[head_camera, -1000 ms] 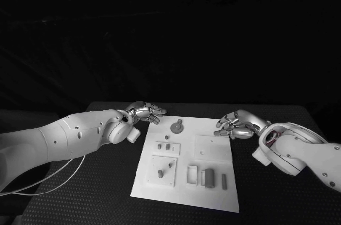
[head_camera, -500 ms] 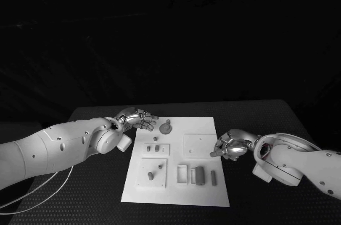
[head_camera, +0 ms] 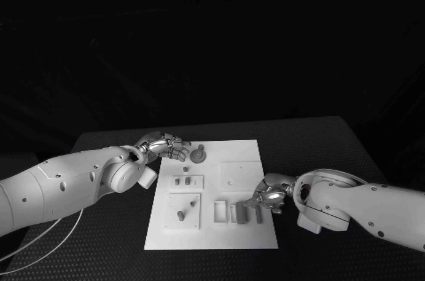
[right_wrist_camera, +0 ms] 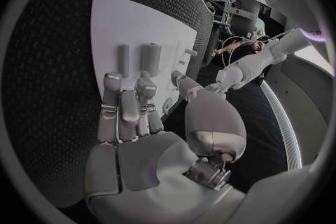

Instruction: Assemble the parts on the task board

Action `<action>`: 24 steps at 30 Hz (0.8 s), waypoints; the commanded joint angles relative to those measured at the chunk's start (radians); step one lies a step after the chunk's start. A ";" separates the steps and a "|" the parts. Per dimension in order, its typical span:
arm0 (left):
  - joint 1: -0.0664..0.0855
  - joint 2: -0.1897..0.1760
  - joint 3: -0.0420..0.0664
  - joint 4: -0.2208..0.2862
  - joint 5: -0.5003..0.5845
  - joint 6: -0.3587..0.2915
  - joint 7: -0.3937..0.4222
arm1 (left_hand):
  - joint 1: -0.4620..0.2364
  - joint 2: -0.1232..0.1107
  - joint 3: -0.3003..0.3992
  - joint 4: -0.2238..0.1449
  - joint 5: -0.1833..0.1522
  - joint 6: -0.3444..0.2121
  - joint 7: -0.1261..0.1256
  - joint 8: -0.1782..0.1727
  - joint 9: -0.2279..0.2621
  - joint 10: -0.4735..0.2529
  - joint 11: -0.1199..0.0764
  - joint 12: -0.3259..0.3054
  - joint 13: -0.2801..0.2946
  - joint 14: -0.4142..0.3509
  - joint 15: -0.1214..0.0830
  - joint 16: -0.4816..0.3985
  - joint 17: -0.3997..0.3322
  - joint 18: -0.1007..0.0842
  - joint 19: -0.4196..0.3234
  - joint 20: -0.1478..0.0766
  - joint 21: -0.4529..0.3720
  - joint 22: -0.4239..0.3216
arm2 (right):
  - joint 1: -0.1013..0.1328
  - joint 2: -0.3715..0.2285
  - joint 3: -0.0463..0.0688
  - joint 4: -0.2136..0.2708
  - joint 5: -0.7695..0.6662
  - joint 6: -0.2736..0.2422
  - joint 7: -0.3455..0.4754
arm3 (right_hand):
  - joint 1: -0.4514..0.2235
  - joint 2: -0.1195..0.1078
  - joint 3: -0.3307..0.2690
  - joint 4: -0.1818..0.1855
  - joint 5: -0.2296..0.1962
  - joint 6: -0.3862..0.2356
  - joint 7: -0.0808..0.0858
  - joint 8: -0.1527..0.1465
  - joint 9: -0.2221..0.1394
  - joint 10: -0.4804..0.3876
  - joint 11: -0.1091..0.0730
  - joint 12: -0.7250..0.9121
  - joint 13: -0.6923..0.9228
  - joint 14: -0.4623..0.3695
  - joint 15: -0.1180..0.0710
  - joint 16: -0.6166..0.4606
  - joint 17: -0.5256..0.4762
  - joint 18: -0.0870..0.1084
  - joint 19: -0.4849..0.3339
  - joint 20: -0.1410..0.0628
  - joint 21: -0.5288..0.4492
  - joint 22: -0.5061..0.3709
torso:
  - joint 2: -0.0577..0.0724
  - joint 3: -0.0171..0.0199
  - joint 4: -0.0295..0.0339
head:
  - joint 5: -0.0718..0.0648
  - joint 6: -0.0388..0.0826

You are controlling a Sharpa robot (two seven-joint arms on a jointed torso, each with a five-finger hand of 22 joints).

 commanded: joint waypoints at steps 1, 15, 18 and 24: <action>0.000 -0.002 0.001 0.006 0.006 0.019 0.020 | -0.007 0.003 -0.002 -0.004 0.000 0.009 0.012 0.001 -0.002 0.008 0.003 0.004 0.001 0.006 0.001 0.002 0.002 -0.005 0.006 -0.001 -0.004 -0.002 | -0.005 0.012 -0.001 -0.002 -0.013 0.030 -0.051 | -0.011 0.002 -0.001 0.006 0.000 0.017 0.006 -0.002 0.002 0.002 -0.007 0.009 0.014 0.013 -0.002 0.006 0.009 0.015 0.003 -0.007 0.007 0.021 | 0.001 -0.0017 0.0006 | -0.004 -0.008; 0.000 -0.006 0.001 0.014 0.006 0.026 0.018 | -0.016 0.010 -0.002 0.000 0.000 0.018 0.011 0.002 -0.005 0.009 0.003 -0.001 0.001 0.008 -0.001 0.001 0.004 -0.009 0.010 -0.004 -0.005 -0.006 | -0.016 0.056 -0.006 -0.031 -0.045 0.058 -0.076 | -0.041 -0.004 0.000 0.025 0.000 0.018 0.006 -0.023 0.000 -0.002 -0.006 0.040 0.015 0.027 -0.002 0.014 0.028 0.015 0.002 -0.014 0.016 0.020 | 0.002 -0.0023 -0.0007 | -0.006 -0.020; 0.000 -0.005 0.001 0.016 0.006 0.027 0.017 | -0.016 0.010 -0.002 0.000 0.000 0.018 0.011 0.002 -0.005 0.009 0.003 -0.001 0.001 0.008 -0.001 0.001 0.004 -0.009 0.010 -0.004 -0.005 -0.006 | -0.019 0.067 -0.007 -0.042 -0.063 0.070 -0.083 | -0.046 -0.007 0.001 0.029 0.000 0.018 0.008 -0.029 -0.003 -0.004 -0.005 0.043 0.013 0.026 -0.001 0.014 0.027 0.015 0.001 -0.015 0.018 0.020 | 0.002 -0.0027 0.0003 | -0.007 -0.023; 0.001 -0.006 0.001 0.020 0.006 0.029 0.014 | -0.016 0.010 -0.002 0.000 0.000 0.018 0.011 0.002 -0.005 0.009 0.003 -0.001 0.001 0.008 -0.001 0.001 0.004 -0.009 0.010 -0.004 -0.005 -0.006 | -0.021 0.088 -0.020 -0.062 -0.023 0.062 -0.080 | -0.052 -0.012 0.005 0.035 0.001 0.015 0.010 -0.039 -0.008 -0.009 -0.003 0.049 0.011 0.021 0.002 0.015 0.023 0.015 -0.002 -0.016 0.020 0.020 | 0.002 -0.0032 0.0000 | -0.005 -0.031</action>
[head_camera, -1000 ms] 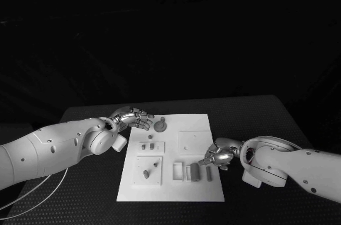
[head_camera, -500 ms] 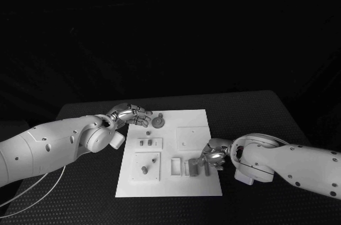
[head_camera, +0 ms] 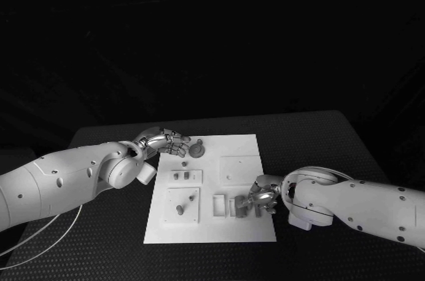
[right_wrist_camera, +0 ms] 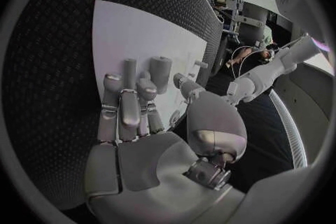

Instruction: Assemble the parts on the task board

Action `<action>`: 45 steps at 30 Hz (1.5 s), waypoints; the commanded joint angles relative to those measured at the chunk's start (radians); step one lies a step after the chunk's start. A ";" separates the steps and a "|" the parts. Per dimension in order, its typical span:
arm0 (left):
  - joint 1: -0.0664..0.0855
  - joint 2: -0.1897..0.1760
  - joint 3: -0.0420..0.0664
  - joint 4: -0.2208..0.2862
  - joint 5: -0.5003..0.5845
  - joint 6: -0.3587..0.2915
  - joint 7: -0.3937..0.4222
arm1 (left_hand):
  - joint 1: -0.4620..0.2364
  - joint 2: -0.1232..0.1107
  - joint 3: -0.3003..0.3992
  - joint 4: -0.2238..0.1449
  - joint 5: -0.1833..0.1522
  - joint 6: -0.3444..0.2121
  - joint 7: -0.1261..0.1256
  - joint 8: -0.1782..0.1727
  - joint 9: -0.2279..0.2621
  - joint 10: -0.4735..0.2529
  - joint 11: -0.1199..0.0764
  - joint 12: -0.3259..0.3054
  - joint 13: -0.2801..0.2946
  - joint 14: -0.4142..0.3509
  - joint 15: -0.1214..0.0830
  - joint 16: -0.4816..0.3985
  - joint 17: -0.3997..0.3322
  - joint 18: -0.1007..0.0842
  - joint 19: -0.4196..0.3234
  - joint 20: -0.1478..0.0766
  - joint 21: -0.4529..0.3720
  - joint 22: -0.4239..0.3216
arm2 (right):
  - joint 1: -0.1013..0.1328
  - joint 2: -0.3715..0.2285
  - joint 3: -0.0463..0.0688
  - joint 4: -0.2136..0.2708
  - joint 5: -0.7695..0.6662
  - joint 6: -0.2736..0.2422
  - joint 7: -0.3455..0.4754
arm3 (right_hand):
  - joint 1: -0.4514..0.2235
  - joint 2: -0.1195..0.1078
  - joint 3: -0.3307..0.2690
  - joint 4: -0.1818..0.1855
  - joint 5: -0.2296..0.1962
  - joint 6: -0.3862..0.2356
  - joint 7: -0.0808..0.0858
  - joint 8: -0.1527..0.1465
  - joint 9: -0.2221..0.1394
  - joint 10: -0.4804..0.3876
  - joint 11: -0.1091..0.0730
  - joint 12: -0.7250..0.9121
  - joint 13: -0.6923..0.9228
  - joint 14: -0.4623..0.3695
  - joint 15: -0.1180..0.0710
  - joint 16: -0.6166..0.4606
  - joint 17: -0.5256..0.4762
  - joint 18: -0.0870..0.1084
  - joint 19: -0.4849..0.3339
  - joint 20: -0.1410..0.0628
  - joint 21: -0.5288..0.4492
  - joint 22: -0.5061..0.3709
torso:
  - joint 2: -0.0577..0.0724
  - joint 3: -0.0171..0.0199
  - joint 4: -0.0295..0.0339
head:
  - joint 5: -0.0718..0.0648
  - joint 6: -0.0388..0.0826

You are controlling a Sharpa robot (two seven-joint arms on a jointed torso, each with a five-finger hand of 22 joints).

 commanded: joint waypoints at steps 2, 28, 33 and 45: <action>0.001 0.000 0.001 0.004 0.005 0.019 0.011 | -0.007 0.001 -0.002 0.000 0.000 0.004 0.007 0.002 -0.002 0.005 -0.001 -0.001 0.001 0.008 -0.001 0.001 0.001 -0.001 0.006 -0.001 -0.005 -0.001 | -0.001 0.013 -0.006 -0.012 0.013 0.017 -0.003 | -0.008 0.001 0.002 0.004 0.000 0.005 0.020 -0.010 -0.003 -0.014 0.002 0.008 0.011 -0.004 0.003 0.006 -0.004 0.013 -0.004 -0.005 0.005 0.020 | 0.001 -0.0004 -0.0002 | 0.003 -0.007; 0.001 -0.005 0.001 0.008 0.004 0.021 0.002 | -0.011 -0.003 -0.004 0.001 0.001 0.000 0.025 -0.002 -0.004 -0.005 0.004 -0.008 -0.002 0.006 0.000 -0.001 0.001 -0.002 0.005 -0.002 -0.006 -0.003 | -0.011 0.046 -0.018 -0.039 -0.045 0.038 -0.022 | 0.069 0.137 0.025 -0.274 0.002 0.050 0.019 -0.042 -0.015 -0.025 0.003 0.054 -0.025 0.003 0.007 0.019 -0.002 0.013 -0.007 0.006 0.029 0.017 | 0.002 -0.0004 -0.0013 | 0.008 -0.017; 0.001 -0.007 0.001 0.008 0.004 0.021 -0.001 | -0.011 -0.003 -0.004 0.001 0.000 0.000 0.027 -0.002 -0.005 -0.006 0.004 -0.008 -0.002 0.006 0.000 -0.001 0.001 -0.002 0.005 -0.002 -0.006 -0.003 | -0.011 0.042 -0.018 -0.033 -0.050 0.017 -0.020 | 0.118 0.119 0.101 -0.253 0.005 0.064 0.016 -0.041 -0.014 -0.012 -0.001 0.065 -0.029 0.010 0.004 0.019 0.001 0.013 0.000 0.009 0.029 0.015 | 0.002 -0.0007 -0.0012 | 0.009 -0.015; 0.001 -0.009 0.001 0.005 0.001 0.022 -0.006 | -0.009 -0.005 -0.002 0.000 0.001 0.002 0.030 -0.002 -0.006 -0.008 0.006 -0.011 -0.003 0.006 0.000 -0.003 0.002 -0.003 0.005 -0.003 -0.007 -0.005 | 0.025 0.003 -0.016 0.040 0.033 -0.039 -0.016 | 0.058 0.097 0.137 -0.208 0.001 0.090 0.009 -0.038 -0.010 0.009 -0.007 0.087 -0.034 0.023 0.000 0.020 0.006 0.013 0.011 0.011 0.032 0.016 | 0.002 -0.0002 -0.0011 | 0.013 -0.007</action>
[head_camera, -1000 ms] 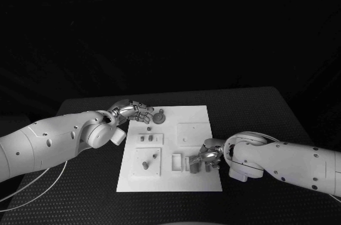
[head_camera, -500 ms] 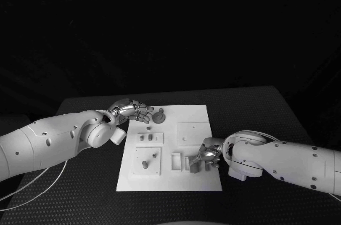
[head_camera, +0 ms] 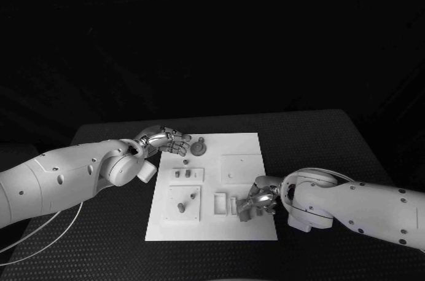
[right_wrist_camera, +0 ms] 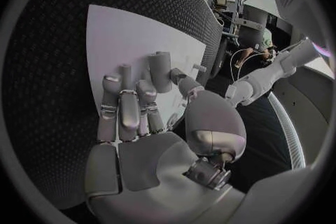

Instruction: Assemble the parts on the task board

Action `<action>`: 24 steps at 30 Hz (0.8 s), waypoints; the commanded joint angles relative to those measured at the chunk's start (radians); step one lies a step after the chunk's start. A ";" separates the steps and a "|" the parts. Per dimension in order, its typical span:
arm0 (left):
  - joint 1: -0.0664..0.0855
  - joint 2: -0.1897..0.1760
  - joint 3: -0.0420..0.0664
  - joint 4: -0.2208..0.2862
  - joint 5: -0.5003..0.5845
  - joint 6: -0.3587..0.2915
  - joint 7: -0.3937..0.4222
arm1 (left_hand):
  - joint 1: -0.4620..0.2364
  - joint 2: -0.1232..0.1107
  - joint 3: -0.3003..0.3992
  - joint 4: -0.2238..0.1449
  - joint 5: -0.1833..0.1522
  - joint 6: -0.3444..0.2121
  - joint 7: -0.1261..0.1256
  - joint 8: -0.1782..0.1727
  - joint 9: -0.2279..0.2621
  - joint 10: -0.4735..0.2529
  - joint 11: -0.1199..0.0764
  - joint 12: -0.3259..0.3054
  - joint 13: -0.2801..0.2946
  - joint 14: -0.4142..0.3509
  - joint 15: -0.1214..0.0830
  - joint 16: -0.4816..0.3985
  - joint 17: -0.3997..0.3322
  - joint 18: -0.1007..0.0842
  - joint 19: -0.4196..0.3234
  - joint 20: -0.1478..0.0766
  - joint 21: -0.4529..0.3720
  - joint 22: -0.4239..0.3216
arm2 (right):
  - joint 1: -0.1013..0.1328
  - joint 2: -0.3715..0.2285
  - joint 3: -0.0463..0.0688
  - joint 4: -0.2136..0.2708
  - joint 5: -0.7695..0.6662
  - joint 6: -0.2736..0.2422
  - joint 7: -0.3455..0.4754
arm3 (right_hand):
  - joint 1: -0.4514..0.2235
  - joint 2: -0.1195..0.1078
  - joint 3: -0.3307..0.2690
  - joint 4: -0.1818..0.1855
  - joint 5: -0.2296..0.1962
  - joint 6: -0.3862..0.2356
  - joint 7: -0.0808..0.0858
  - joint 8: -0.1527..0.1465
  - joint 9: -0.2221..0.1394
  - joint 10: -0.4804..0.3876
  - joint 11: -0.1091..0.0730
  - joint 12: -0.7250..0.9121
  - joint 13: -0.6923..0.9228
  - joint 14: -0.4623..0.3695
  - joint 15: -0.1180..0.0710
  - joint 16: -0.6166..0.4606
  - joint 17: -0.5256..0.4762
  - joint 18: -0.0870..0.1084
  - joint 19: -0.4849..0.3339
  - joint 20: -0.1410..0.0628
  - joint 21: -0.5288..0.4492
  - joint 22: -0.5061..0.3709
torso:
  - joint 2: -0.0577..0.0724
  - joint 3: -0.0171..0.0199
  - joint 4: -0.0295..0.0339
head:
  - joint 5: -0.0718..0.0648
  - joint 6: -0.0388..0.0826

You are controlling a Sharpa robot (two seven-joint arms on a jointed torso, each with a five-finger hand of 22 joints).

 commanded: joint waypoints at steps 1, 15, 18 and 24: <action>0.001 0.001 0.001 0.001 0.001 0.015 0.002 | -0.005 0.000 -0.002 0.000 0.001 0.003 0.030 -0.002 -0.001 -0.005 0.002 -0.006 -0.001 0.006 0.000 -0.002 0.001 0.005 0.005 -0.003 -0.007 -0.001 | 0.018 -0.002 0.002 0.017 0.049 -0.023 -0.013 | -0.007 0.006 0.068 -0.057 -0.001 0.021 0.015 0.005 0.008 0.008 -0.001 0.005 -0.001 0.011 -0.004 0.007 0.000 0.014 0.010 0.000 0.006 0.016 | 0.000 0.0004 0.0003 | 0.002 0.001; 0.001 0.002 0.001 0.002 -0.002 0.014 -0.002 | -0.004 -0.003 -0.001 -0.002 0.001 0.004 0.029 -0.002 -0.002 -0.006 0.003 -0.008 -0.002 0.004 0.000 -0.004 0.002 0.003 0.003 -0.003 -0.007 -0.003 | 0.068 0.073 0.002 -0.019 0.209 -0.001 -0.040 | -0.055 -0.041 0.072 -0.017 -0.002 0.026 0.013 0.000 0.008 0.002 -0.003 0.002 -0.011 0.007 -0.005 0.006 -0.006 0.014 0.008 -0.002 0.005 0.016 | 0.001 -0.0005 0.0003 | 0.006 -0.005; 0.001 0.003 0.001 0.002 -0.002 0.016 -0.002 | -0.004 -0.003 -0.001 -0.002 0.001 0.004 0.029 -0.002 -0.002 -0.006 0.003 -0.009 -0.002 0.004 0.000 -0.004 0.002 0.003 0.003 -0.003 -0.007 -0.003 | 0.068 0.100 0.000 -0.039 0.213 0.005 -0.041 | -0.062 -0.047 0.073 -0.011 -0.002 0.025 0.013 -0.001 0.008 -0.001 -0.003 0.000 -0.013 0.004 -0.005 0.006 -0.010 0.014 0.007 -0.003 0.004 0.016 | 0.001 -0.0008 0.0004 | 0.006 -0.005; 0.001 0.005 0.001 0.003 -0.003 0.020 -0.003 | -0.004 -0.003 0.000 -0.002 0.001 0.004 0.029 -0.002 -0.003 -0.007 0.004 -0.009 -0.002 0.004 0.001 -0.005 0.002 0.003 0.003 -0.003 -0.007 -0.004 | 0.061 0.139 -0.007 -0.076 0.178 0.012 -0.031 | -0.067 -0.046 0.075 -0.004 -0.002 0.023 0.014 -0.003 0.008 -0.005 -0.002 -0.002 -0.015 0.001 -0.005 0.006 -0.013 0.014 0.006 -0.003 0.004 0.017 | 0.001 -0.0005 0.0009 | 0.006 -0.008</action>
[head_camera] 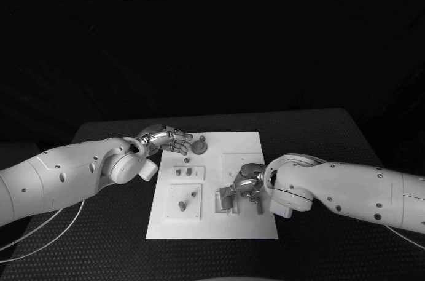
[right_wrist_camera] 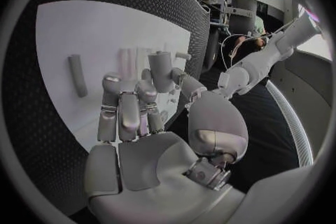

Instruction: Assemble the parts on the task board

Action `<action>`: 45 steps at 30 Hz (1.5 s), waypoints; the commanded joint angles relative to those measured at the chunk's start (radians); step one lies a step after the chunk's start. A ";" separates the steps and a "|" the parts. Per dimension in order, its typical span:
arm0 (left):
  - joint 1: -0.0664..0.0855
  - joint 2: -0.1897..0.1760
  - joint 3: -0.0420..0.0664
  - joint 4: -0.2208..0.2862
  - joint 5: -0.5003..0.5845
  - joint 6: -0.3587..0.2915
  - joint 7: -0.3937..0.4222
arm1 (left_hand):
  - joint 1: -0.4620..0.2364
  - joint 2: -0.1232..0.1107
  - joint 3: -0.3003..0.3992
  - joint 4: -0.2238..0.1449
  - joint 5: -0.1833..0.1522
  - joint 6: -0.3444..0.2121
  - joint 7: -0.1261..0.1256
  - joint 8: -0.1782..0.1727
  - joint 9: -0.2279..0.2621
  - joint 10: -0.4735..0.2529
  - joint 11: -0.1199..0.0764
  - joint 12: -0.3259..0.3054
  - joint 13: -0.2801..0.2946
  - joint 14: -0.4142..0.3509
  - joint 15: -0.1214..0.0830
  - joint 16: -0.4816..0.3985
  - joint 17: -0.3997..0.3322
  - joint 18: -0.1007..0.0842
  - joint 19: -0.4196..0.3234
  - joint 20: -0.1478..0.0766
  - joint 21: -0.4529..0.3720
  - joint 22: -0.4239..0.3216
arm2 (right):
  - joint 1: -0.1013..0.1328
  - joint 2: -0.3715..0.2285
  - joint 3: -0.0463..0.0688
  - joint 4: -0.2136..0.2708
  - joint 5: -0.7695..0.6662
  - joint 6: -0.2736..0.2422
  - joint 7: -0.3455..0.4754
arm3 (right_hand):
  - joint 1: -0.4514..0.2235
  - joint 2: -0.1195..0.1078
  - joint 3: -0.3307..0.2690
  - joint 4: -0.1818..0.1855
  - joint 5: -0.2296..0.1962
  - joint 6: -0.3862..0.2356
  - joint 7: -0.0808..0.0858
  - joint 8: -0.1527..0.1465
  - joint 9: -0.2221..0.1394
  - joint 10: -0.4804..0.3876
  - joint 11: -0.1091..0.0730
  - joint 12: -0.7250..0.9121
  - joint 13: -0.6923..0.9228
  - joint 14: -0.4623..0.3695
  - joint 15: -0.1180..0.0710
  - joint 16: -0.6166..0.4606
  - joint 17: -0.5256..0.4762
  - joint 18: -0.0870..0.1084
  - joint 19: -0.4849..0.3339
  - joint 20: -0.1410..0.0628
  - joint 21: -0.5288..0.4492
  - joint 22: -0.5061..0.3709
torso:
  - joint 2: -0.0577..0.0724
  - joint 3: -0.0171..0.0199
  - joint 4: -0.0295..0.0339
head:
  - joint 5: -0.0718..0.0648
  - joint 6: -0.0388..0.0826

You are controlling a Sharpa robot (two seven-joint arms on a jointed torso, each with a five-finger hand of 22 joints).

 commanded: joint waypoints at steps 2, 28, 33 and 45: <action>0.001 0.001 0.001 0.003 -0.002 0.019 0.003 | -0.004 -0.003 0.000 -0.002 0.001 0.005 0.029 -0.003 -0.001 -0.006 0.003 -0.006 -0.001 0.003 0.001 -0.005 0.001 0.004 0.003 -0.003 -0.003 -0.001 | -0.011 0.016 0.000 -0.018 -0.004 0.021 0.005 | -0.008 0.000 -0.001 0.007 0.000 0.016 0.016 -0.002 -0.002 -0.009 -0.003 -0.003 -0.002 -0.004 -0.005 0.002 -0.002 0.014 -0.002 -0.002 0.004 0.017 | 0.000 0.0006 0.0000 | 0.001 -0.003; 0.001 0.001 0.001 0.003 -0.007 0.024 -0.004 | -0.007 -0.006 0.000 -0.001 0.001 0.004 0.029 -0.004 -0.004 -0.010 0.005 -0.010 -0.002 0.001 0.002 -0.008 0.002 0.002 0.000 -0.002 -0.003 -0.004 | -0.047 0.061 0.000 -0.089 -0.021 0.048 0.002 | -0.021 0.004 0.002 0.017 -0.001 0.012 0.018 -0.006 -0.002 -0.021 -0.001 -0.009 -0.007 -0.014 -0.003 0.002 -0.011 0.014 -0.007 -0.002 0.003 0.017 | 0.000 0.0005 -0.0005 | 0.011 -0.016; 0.001 0.001 0.001 0.003 -0.007 0.024 -0.005 | -0.007 -0.006 0.000 -0.001 0.001 0.004 0.029 -0.005 -0.004 -0.011 0.005 -0.011 -0.003 0.001 0.002 -0.008 0.002 0.002 0.000 -0.002 -0.003 -0.004 | -0.052 0.066 0.000 -0.093 -0.024 0.022 0.004 | -0.023 0.004 0.002 0.019 -0.001 0.012 0.018 -0.006 -0.002 -0.024 -0.001 -0.012 -0.009 -0.016 -0.003 0.002 -0.013 0.014 -0.008 -0.002 0.003 0.017 | 0.000 0.0008 -0.0002 | 0.013 -0.017; 0.001 0.001 0.001 0.001 -0.008 0.024 -0.006 | -0.007 -0.006 0.000 0.000 0.001 0.004 0.030 -0.005 -0.005 -0.011 0.006 -0.011 -0.003 0.001 0.002 -0.008 0.003 0.002 0.000 -0.003 -0.003 -0.005 | -0.054 0.069 0.000 -0.094 -0.043 0.027 0.008 | -0.094 -0.027 0.002 0.083 0.000 0.005 0.020 -0.014 -0.001 -0.038 0.002 -0.013 -0.015 -0.034 -0.001 0.000 -0.029 0.014 -0.016 0.000 0.000 0.017 | 0.000 0.0006 -0.0007 | 0.012 -0.017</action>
